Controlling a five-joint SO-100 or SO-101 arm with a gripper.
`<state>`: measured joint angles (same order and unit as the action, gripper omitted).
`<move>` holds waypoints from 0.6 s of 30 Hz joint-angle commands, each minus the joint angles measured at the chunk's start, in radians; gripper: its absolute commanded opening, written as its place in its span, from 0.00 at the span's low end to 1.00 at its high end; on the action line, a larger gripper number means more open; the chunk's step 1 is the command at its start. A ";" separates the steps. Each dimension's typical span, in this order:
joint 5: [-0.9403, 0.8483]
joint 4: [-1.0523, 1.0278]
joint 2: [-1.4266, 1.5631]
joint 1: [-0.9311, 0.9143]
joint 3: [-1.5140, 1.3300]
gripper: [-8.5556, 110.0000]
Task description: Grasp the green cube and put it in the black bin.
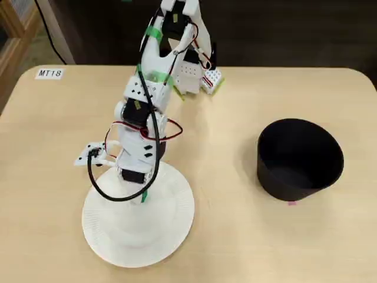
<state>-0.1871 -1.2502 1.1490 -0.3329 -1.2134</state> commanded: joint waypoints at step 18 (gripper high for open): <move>0.250 -0.604 0.428 0.554 0.511 0.07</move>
<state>0.0476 -1.8530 1.5355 0.0506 -0.6980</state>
